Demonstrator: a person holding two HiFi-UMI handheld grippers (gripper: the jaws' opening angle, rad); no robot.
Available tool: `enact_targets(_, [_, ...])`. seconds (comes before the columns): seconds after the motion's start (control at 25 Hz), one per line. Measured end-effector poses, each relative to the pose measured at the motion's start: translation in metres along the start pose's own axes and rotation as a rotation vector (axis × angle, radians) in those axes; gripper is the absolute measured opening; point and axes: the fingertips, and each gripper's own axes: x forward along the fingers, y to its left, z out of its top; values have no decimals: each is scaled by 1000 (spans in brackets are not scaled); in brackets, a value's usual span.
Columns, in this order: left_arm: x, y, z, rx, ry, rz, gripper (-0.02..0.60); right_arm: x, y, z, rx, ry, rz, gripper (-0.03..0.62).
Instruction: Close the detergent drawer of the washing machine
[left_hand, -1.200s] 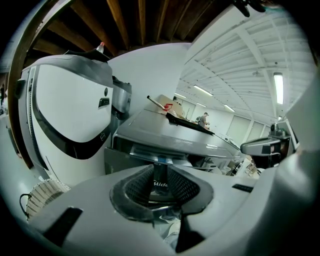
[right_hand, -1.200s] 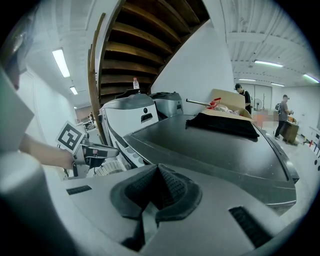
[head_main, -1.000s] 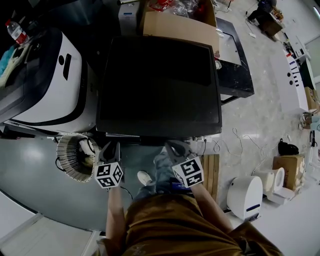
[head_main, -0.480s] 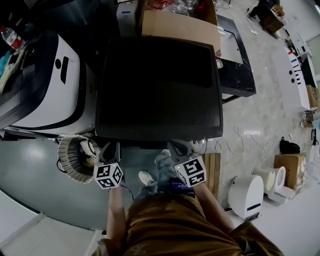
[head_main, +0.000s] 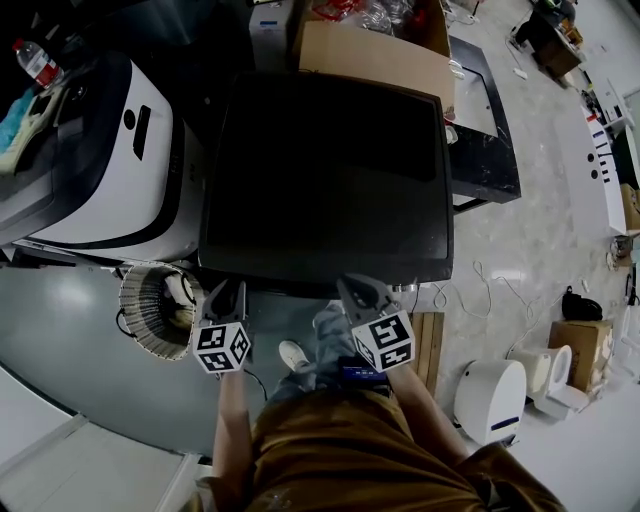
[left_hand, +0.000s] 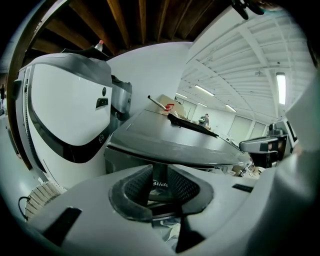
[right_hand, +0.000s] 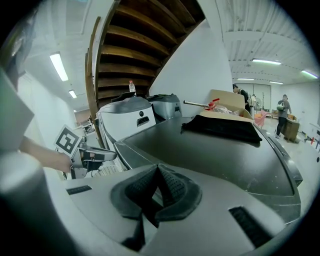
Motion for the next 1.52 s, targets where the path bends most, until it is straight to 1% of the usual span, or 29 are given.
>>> enact_targets(0.08, [-4, 2, 5, 3, -16, 7, 107, -1, 3, 2, -18, -5, 1, 12])
enact_targets(0.2, [-17, 7, 16, 14, -53, 19, 107, -1, 12, 4, -41, -14, 4, 12])
enact_targets(0.32, [-30, 8, 25, 30, -91, 22, 106, -8, 19, 4, -49, -28, -16, 12])
enact_targets(0.48, [-46, -8, 45, 51, -157, -13, 106, -27, 24, 7, -50, -59, -55, 12])
enact_targets(0.72, [-77, -48, 82, 143, -247, -74, 77, -49, 51, 18, -95, -124, -44, 12])
enact_targets(0.84, [-95, -61, 91, 126, -289, -94, 58, -57, 62, 26, -89, -160, -43, 12])
enact_targets(0.92, [-107, -69, 94, 117, -304, -103, 51, -61, 73, 32, -92, -177, -26, 12])
enact_targets(1.08, [-127, -81, 102, 142, -318, -94, 37, -71, 92, 48, -112, -223, -9, 12])
enact_targets(1.24, [-145, -85, 104, 161, -330, -82, 32, -83, 104, 55, -114, -251, -23, 12])
enact_targets(1.4, [-157, -82, 101, 149, -345, -77, 29, -91, 108, 54, -113, -266, -40, 12])
enact_targets(1.52, [-161, -83, 98, 148, -352, -77, 28, -96, 111, 54, -109, -280, -37, 12])
